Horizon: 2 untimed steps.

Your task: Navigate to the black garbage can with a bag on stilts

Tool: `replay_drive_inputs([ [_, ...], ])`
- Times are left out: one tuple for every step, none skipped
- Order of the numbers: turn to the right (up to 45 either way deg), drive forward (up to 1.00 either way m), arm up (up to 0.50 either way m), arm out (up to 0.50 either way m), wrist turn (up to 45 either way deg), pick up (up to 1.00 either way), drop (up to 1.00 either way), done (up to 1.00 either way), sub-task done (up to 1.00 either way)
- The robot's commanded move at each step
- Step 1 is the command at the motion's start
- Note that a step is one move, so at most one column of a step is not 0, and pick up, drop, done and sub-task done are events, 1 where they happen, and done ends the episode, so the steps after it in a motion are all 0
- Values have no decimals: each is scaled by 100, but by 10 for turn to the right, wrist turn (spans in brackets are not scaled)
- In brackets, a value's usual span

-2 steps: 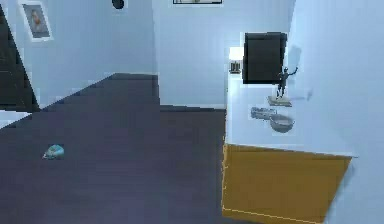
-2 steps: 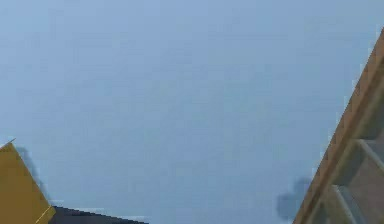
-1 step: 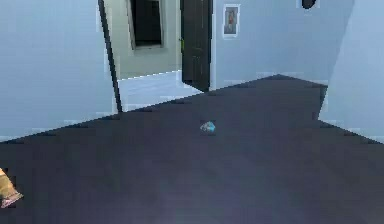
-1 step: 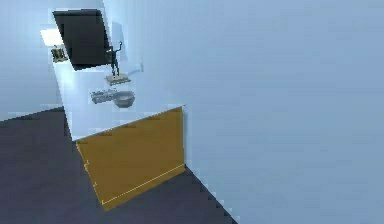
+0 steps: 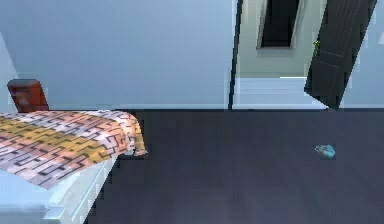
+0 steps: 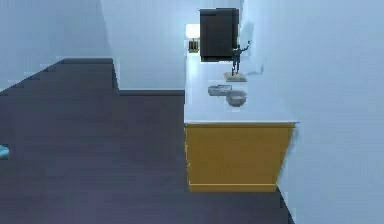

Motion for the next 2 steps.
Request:
replay_drive_inputs([
  [0,30,0,0,0,0,0,0,0],
  [-450,0,0,0,0,0,0,0,0],
])
